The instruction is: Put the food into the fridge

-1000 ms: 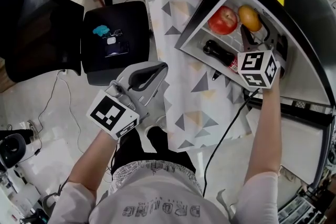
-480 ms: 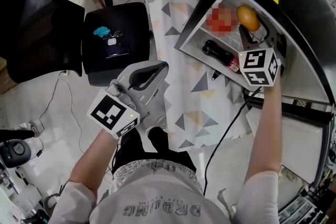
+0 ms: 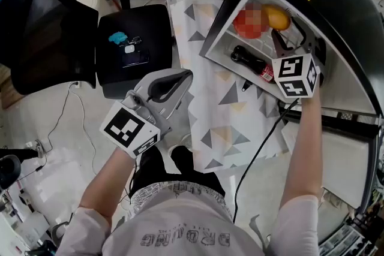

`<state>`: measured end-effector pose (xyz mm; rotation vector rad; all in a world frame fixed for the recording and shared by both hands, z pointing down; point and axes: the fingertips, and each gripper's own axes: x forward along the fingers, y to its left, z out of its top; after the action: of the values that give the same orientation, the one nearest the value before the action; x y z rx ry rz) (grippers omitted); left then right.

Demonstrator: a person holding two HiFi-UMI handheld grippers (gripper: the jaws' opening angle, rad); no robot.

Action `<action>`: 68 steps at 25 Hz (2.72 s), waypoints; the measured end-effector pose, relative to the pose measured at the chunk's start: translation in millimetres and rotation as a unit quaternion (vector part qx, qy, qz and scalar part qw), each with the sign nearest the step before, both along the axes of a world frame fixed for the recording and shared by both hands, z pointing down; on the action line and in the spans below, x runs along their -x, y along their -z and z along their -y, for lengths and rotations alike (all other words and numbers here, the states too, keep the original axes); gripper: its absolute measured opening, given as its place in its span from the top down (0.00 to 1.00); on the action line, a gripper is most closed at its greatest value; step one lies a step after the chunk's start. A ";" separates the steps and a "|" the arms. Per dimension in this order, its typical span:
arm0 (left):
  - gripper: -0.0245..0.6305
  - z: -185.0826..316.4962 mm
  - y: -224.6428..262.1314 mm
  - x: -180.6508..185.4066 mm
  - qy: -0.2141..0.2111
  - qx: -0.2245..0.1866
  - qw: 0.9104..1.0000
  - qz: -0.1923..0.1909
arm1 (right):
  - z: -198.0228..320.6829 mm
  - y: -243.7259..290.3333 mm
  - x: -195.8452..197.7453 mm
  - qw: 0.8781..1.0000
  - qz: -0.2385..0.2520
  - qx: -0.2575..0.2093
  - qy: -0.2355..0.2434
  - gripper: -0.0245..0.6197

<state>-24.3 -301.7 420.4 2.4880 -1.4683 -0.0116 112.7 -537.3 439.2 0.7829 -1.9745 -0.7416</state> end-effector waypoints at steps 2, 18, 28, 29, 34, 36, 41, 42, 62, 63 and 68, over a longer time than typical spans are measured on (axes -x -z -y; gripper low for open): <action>0.95 -0.3 2.0 -1.6 -0.002 -0.001 1.000 0.001 | -1.0 1.5 -1.3 1.000 0.002 -0.001 -0.001 0.57; 0.95 -12.7 31.1 -14.3 -0.033 -0.016 0.999 0.022 | -33.4 17.7 -10.8 0.998 0.049 0.010 -0.025 0.57; 0.95 -25.7 59.9 -15.4 -0.059 -0.032 0.997 0.036 | -74.2 53.2 -24.0 0.991 0.120 0.002 -0.054 0.64; 0.95 -27.4 62.7 -15.1 -0.062 -0.034 0.997 0.038 | -80.0 57.9 -24.8 0.990 0.131 0.002 -0.057 0.66; 0.95 -37.9 77.4 -13.6 -0.077 -0.042 0.995 0.042 | -115.2 79.2 -24.1 0.978 0.196 0.012 -0.066 0.74; 0.95 -43.2 82.4 -12.2 -0.083 -0.045 0.995 0.043 | -131.6 86.4 -22.2 0.972 0.223 0.018 -0.070 0.77; 0.95 -57.5 92.7 -8.3 -0.102 -0.052 0.992 0.046 | -168.7 102.0 -17.0 0.962 0.260 0.022 -0.076 0.80; 0.95 -60.7 94.5 -7.3 -0.106 -0.054 0.992 0.047 | -175.7 106.0 -15.6 0.961 0.266 0.021 -0.077 0.80; 0.95 -112.6 105.4 4.9 -0.166 -0.068 0.983 0.049 | -283.6 123.0 14.3 0.929 0.353 0.049 -0.104 0.93; 0.95 -113.8 105.0 5.3 -0.169 -0.068 0.982 0.049 | -286.7 122.6 15.2 0.928 0.355 0.049 -0.106 0.93; 0.95 -118.1 102.6 6.6 -0.182 -0.066 0.980 0.052 | -299.9 114.4 13.0 0.921 0.366 0.058 -0.122 0.94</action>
<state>-30.9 -183.6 317.7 2.8699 -1.0566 0.0925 99.8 -237.3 324.8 1.3396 -2.4708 -0.1724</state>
